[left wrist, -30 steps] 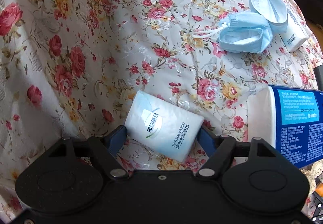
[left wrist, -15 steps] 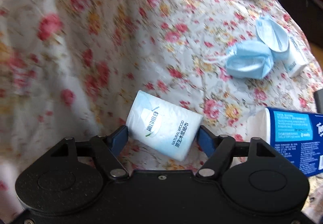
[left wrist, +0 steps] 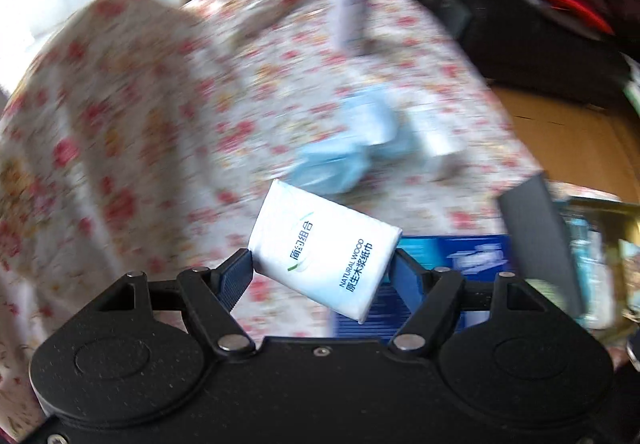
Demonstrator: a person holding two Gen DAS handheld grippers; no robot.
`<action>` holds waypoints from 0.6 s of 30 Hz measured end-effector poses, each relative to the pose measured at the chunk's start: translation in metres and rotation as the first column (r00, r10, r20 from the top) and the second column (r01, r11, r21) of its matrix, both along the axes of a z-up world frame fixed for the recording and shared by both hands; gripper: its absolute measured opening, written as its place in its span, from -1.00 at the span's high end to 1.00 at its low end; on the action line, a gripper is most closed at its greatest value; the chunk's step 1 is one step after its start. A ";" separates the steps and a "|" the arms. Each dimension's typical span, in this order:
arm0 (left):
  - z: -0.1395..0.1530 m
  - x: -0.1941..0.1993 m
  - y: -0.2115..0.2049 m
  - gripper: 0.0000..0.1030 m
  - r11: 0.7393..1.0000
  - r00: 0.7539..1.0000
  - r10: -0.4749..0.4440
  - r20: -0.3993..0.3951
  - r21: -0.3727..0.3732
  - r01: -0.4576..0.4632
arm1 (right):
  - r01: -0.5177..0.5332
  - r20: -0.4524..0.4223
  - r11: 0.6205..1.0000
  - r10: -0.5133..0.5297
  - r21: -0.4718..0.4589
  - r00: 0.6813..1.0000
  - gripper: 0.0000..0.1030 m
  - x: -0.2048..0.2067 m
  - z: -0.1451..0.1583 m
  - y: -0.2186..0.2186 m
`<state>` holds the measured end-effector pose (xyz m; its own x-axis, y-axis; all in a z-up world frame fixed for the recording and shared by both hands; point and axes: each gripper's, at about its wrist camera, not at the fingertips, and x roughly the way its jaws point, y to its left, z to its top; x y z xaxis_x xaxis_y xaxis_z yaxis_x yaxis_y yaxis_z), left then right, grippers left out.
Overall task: Organize soft objects
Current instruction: 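Carry the tissue pack and plush into the gold tin tray with both tools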
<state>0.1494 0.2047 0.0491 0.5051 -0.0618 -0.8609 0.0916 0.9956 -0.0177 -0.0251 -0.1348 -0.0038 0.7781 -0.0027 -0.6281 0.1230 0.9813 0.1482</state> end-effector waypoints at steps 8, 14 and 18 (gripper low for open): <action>0.025 -0.016 -0.107 -0.35 0.970 0.972 -0.230 0.043 -0.065 0.233 | 0.252 0.030 0.966 -0.251 -0.051 0.968 -0.52 0.016 -0.025 -0.047; 0.015 -0.014 -0.174 -0.35 0.939 0.941 -0.338 0.015 -0.056 0.338 | 0.281 0.020 0.959 -0.281 -0.043 0.960 -0.52 0.028 -0.034 -0.060; 0.004 -0.008 -0.205 -0.35 0.930 0.932 -0.362 -0.013 -0.068 0.360 | 0.296 0.024 0.954 -0.295 -0.039 0.955 -0.53 0.027 -0.037 -0.065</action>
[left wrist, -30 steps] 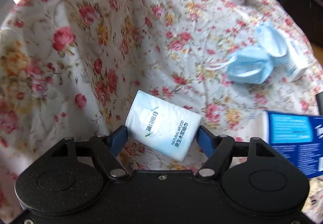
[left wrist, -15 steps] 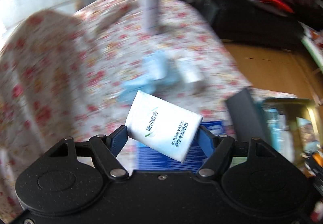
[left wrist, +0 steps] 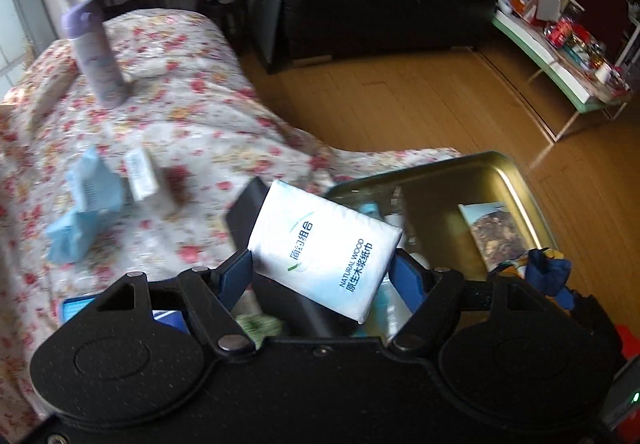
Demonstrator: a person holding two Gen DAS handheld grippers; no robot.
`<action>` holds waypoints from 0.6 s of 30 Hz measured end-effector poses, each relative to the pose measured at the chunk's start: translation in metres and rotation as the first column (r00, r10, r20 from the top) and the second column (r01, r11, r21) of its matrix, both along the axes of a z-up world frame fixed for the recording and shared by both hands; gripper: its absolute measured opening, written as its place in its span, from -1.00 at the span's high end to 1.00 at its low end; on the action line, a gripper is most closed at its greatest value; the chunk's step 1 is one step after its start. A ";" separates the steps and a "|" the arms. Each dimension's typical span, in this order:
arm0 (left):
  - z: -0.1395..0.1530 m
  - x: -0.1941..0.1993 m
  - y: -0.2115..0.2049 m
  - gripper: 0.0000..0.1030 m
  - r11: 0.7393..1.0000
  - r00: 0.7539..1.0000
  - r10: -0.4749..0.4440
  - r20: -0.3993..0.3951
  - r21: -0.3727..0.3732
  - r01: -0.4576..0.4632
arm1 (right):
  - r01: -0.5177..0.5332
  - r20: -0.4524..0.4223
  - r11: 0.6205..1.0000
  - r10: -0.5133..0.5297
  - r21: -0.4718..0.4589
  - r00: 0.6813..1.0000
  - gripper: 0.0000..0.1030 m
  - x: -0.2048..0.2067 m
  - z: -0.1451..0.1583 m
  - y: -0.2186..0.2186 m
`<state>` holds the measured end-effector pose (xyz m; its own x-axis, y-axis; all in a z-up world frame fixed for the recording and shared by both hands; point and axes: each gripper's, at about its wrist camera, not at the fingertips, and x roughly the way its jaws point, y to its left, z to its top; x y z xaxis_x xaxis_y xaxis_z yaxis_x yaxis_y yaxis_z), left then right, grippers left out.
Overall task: Organize soft objects
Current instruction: 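Carry the tissue pack and plush into the gold tin tray with both tools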
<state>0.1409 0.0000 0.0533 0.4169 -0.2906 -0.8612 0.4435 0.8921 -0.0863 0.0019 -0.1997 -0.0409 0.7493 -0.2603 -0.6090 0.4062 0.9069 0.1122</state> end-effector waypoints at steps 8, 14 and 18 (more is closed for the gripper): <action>-0.017 0.003 -0.044 -0.35 1.000 0.998 -0.014 -0.054 0.019 0.015 | 0.080 0.015 0.992 -0.082 0.095 0.997 -0.53 -0.007 -0.004 -0.021; -0.029 0.009 -0.063 -0.35 0.999 0.997 -0.012 -0.079 0.034 0.015 | 0.093 0.008 0.987 -0.095 0.127 0.995 -0.53 -0.003 -0.009 -0.025; -0.034 0.014 -0.068 -0.40 0.999 0.996 -0.004 -0.088 0.039 0.007 | 0.076 0.015 0.992 -0.078 0.101 0.997 -0.53 -0.005 -0.008 -0.018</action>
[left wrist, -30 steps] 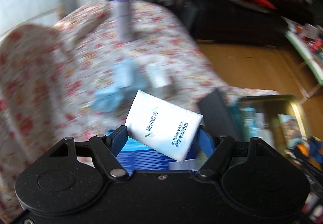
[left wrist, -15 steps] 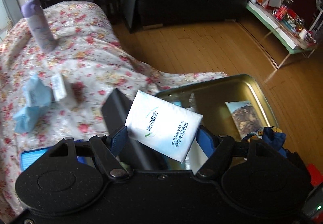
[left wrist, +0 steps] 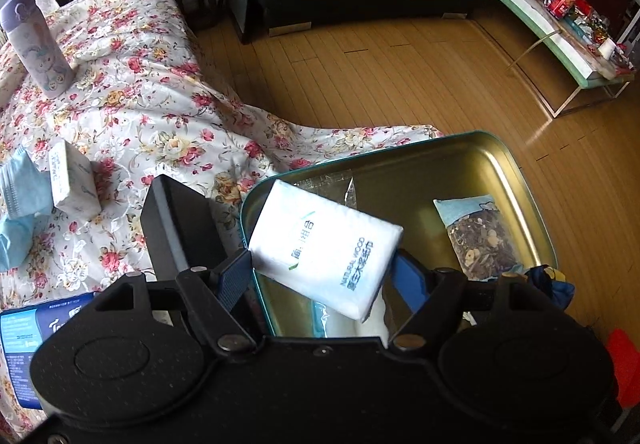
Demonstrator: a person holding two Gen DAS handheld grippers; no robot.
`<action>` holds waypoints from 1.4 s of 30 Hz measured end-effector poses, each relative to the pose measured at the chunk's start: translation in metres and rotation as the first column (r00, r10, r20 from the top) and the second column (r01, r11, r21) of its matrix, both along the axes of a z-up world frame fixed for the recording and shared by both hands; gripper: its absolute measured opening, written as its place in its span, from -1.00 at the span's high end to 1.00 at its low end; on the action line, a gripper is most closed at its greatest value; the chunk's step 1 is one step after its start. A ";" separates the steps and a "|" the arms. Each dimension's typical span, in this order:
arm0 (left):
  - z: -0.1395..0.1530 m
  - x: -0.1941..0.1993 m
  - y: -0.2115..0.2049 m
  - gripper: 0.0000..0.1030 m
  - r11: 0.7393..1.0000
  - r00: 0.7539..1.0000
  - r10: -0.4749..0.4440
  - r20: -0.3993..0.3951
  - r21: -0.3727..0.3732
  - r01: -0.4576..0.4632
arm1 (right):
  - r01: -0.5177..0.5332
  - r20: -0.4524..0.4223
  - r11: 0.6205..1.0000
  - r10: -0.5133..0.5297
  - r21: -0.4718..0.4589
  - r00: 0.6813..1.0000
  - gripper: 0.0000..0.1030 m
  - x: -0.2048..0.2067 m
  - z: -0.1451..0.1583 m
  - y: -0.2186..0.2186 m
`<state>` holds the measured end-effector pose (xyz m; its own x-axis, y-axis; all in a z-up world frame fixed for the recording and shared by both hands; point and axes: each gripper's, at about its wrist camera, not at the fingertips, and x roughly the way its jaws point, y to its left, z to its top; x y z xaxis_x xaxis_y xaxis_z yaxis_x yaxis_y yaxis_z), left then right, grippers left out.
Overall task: Organize soft objects
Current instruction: 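Carry the tissue pack and plush into the gold tin tray with both tools, then open both tools to drop the tissue pack and plush in the tray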
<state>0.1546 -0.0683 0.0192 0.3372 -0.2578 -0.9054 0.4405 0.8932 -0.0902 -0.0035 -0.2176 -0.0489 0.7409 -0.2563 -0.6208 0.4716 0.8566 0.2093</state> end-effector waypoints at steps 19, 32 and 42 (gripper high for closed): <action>0.000 0.001 0.031 -0.52 0.997 0.998 0.065 -0.023 -0.045 -0.066 | -0.055 0.052 0.997 0.058 -0.062 0.997 -0.99 -0.005 0.007 0.010; 0.021 -0.008 0.077 -0.62 0.991 0.992 0.119 0.033 -0.065 -0.117 | -0.047 0.030 0.996 0.050 -0.077 0.998 -0.99 -0.002 0.004 0.011; 0.034 -0.013 0.154 -0.68 0.975 0.969 0.223 0.105 -0.030 -0.221 | -0.057 0.006 0.989 0.058 -0.139 0.998 -0.99 -0.001 0.003 0.022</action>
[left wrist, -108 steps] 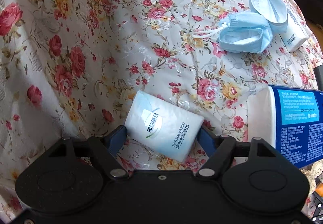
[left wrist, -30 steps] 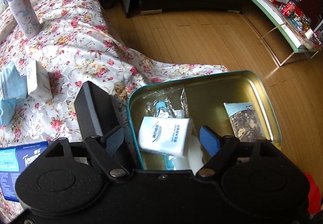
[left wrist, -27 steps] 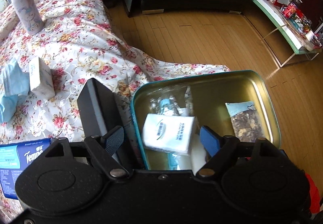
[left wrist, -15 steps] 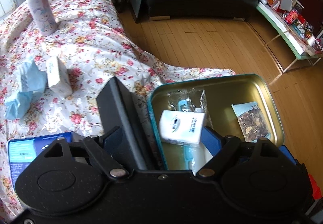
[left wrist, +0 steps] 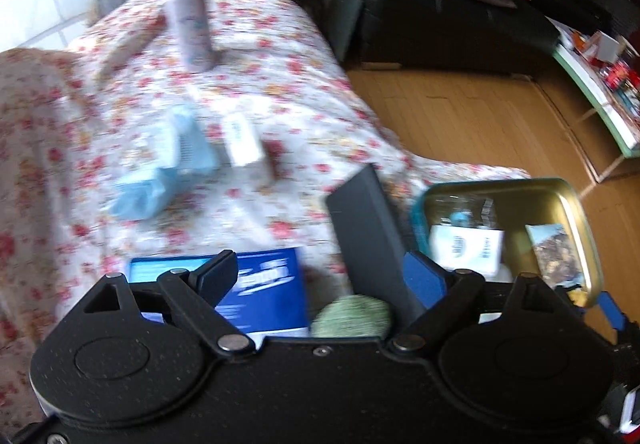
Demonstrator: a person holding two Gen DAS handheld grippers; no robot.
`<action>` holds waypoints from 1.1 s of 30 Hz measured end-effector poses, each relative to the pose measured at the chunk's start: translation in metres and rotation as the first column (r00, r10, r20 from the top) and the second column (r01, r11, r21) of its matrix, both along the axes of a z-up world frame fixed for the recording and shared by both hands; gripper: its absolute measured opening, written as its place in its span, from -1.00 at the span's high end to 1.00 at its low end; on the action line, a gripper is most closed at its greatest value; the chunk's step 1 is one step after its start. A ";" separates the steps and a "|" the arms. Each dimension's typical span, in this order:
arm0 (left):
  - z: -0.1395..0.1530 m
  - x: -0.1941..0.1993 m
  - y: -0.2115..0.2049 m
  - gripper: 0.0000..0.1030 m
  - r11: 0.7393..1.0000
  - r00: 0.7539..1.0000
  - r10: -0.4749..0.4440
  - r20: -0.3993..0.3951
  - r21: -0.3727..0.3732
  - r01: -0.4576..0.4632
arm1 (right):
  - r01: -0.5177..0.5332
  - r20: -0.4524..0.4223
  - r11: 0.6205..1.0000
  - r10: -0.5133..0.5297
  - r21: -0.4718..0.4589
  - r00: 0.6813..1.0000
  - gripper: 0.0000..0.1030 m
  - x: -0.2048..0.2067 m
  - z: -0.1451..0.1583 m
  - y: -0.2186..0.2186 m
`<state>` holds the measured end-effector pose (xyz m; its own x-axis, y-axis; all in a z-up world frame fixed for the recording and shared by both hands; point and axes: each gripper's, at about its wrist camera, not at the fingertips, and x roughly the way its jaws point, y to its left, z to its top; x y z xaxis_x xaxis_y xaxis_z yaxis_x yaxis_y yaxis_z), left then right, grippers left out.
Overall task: Organize soft objects
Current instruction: 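Open both tools to drop the tissue pack and plush in the tray, then lift both tools out of the tray and move back over the bedspread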
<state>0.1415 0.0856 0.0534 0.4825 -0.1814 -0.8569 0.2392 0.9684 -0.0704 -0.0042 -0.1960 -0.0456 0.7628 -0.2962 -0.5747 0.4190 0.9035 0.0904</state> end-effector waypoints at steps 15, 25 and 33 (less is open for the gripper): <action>-0.014 -0.009 0.125 -0.69 0.972 0.972 0.236 0.004 0.009 -0.236 | -0.064 -0.053 0.988 0.057 -0.139 0.997 -0.99 -0.003 0.002 0.029; -0.032 -0.012 0.176 -0.69 0.948 0.949 0.316 0.021 0.042 -0.316 | -0.176 -0.098 0.949 0.156 -0.262 0.983 -0.97 -0.011 0.009 0.068; -0.044 -0.010 0.199 -0.71 0.927 0.926 0.373 0.057 0.008 -0.374 | -0.273 -0.103 0.931 0.256 -0.242 0.961 -0.97 -0.027 0.027 0.115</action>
<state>0.1315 0.2850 0.0093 0.5573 0.0361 -0.8295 -0.1371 0.9893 -0.0491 -0.0315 -0.0814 -0.0181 0.7948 -0.2306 -0.5614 0.1589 0.9718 -0.1742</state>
